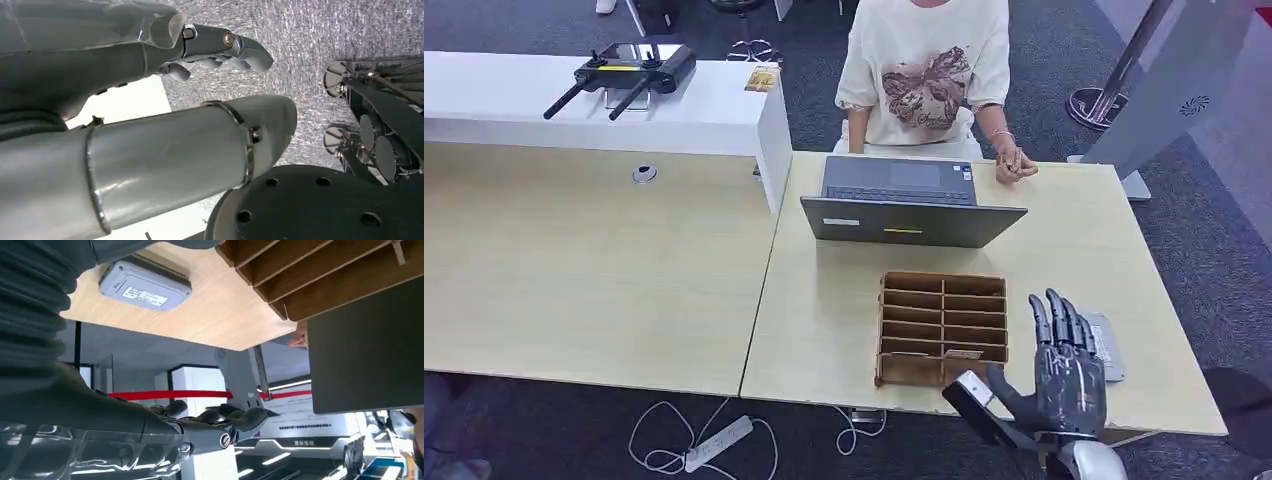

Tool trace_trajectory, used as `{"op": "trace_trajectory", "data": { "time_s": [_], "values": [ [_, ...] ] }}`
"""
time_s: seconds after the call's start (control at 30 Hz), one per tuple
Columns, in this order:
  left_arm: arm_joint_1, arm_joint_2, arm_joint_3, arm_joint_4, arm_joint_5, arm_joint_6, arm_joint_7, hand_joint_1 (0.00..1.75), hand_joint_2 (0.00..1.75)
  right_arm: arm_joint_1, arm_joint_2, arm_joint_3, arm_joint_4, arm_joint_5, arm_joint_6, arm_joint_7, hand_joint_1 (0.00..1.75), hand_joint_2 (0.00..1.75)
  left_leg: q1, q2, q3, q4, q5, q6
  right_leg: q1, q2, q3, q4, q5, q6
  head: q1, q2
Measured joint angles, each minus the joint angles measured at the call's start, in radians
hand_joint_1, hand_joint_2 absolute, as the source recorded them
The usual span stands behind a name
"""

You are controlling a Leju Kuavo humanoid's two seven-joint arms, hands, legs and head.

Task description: Pass the card to the sensor for recognition and then transmit it.

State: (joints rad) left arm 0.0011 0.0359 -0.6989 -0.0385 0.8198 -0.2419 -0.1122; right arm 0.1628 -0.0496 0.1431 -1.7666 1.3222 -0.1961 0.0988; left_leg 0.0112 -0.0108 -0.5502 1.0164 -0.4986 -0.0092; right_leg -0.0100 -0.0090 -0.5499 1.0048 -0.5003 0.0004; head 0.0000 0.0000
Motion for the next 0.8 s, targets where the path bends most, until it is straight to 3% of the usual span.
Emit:
{"op": "trace_trajectory", "data": {
  "time_s": [0.2,0.3,0.43,0.57,0.8],
  "values": [
    [-0.003,0.0,-0.012,0.004,0.003,-0.001,0.0,0.0,0.0,-0.001,-0.006,0.002,0.003,0.0,0.0,0.003,0.26,1.75,0.0,0.0,0.0,0.0,0.0,0.0,0.0,0.0,0.0,0.0,0.0,0.0,0.0,0.0],
    [-0.003,0.0,-0.019,0.004,0.015,-0.002,0.0,0.0,0.0,-0.001,-0.009,0.006,0.005,-0.005,0.003,0.005,0.49,1.75,0.0,0.0,0.0,0.0,0.0,0.0,0.0,0.0,0.0,0.0,0.0,0.0,0.0,0.0],
    [-0.004,0.0,-0.034,0.006,0.018,-0.005,-0.001,0.0,0.0,-0.001,-0.011,0.011,0.01,-0.013,0.007,0.005,0.56,1.75,0.0,0.0,0.0,0.0,0.0,0.0,0.0,0.0,0.0,0.0,0.0,0.0,0.0,0.0],
    [-0.004,0.002,-0.043,0.006,0.024,-0.008,-0.001,0.0,0.0,-0.006,-0.014,0.021,0.022,-0.014,0.017,0.003,1.03,1.75,0.0,0.0,0.0,0.0,0.0,0.0,0.0,0.0,0.0,0.0,0.0,0.0,0.0,0.0],
    [-0.004,0.004,-0.06,0.006,0.03,-0.01,-0.001,0.0,0.0,-0.029,-0.016,0.028,0.047,-0.017,0.018,-0.001,1.2,1.75,0.0,0.0,0.0,0.0,0.0,0.0,0.0,0.0,0.0,0.0,0.0,0.0,0.0,0.0]
  ]
}}
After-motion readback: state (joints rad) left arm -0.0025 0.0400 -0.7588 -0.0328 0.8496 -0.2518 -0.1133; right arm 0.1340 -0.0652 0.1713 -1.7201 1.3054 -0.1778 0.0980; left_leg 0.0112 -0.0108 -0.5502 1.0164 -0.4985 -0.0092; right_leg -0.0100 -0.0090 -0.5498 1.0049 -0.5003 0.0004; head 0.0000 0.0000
